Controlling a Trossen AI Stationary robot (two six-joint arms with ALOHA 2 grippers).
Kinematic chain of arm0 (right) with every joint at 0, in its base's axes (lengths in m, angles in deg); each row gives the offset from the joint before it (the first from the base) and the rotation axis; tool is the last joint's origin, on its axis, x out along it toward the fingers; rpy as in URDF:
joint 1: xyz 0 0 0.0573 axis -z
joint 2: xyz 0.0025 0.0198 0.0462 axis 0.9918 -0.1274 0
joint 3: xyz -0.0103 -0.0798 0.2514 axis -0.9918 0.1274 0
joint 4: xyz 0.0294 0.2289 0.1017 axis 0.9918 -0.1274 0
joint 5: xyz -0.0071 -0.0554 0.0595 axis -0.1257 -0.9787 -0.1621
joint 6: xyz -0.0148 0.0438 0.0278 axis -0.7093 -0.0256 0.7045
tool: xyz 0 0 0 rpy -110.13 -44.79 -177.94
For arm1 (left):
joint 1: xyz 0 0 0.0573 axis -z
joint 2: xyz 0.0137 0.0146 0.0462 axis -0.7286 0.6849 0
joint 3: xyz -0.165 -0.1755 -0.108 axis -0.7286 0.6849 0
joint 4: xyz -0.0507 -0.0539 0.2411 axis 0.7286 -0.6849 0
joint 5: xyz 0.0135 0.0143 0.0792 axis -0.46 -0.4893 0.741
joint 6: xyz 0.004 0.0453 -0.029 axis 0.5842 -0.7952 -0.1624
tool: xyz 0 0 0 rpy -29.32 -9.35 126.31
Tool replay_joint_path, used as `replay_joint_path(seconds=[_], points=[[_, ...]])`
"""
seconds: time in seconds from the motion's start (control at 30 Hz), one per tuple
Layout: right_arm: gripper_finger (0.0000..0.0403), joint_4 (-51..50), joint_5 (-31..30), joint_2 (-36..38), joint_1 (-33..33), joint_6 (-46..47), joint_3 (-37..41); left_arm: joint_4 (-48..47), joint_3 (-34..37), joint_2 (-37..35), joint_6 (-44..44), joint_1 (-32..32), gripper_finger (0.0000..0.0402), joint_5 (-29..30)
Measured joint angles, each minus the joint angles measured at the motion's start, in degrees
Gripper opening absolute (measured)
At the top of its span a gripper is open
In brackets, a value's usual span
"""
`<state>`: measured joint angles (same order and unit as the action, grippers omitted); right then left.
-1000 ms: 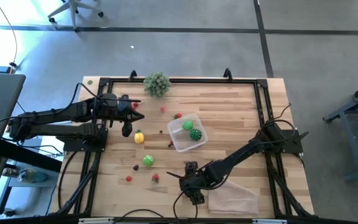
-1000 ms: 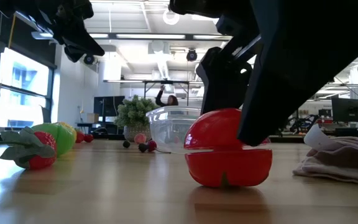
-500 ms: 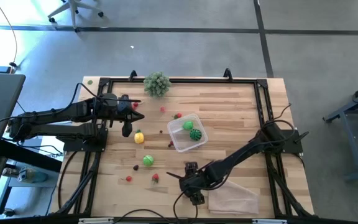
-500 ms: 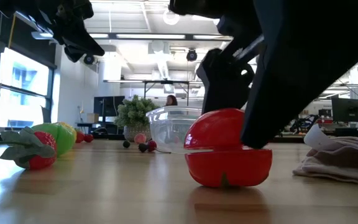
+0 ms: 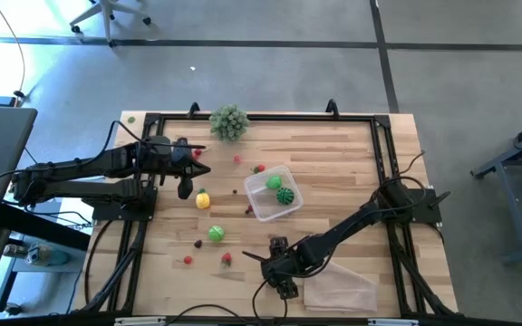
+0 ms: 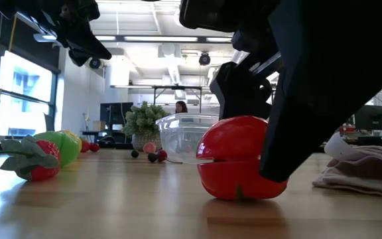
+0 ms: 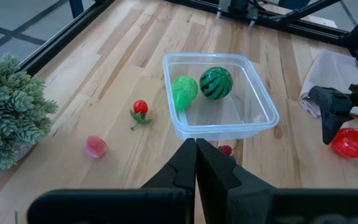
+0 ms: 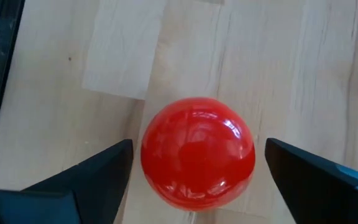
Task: Pick and placing Produce into tupperware
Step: Put the red tomato into the transparent bin
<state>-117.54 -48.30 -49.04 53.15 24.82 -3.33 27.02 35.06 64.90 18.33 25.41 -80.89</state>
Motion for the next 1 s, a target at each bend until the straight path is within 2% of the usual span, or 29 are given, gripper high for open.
replay_joint_path(seconds=[0.2, 0.5, 0.83, 1.0], points=[[0.0321, -1.0, 0.0, 0.0, 1.1, -0.2, 0.0, 0.0, 0.0, 0.0, 0.0, 0.0, 0.0001, 0.0], [0.0304, -1.9, -0.1, 0.0, 2.8, -1.0, 0.0, 0.0, 0.0, 0.0, 0.0, 0.0, 0.0001, 0.0], [0.0266, -1.9, -0.5, 0.0, 2.9, -1.0, 0.0, 0.0, 0.0, 0.0, 0.0, 0.0, 0.0001, 0.0], [0.0262, -2.0, -1.8, 0.0, 2.9, -1.5, 0.0, 0.0, 0.0, 0.0, 0.0, 0.0, 0.0001, 0.0]])
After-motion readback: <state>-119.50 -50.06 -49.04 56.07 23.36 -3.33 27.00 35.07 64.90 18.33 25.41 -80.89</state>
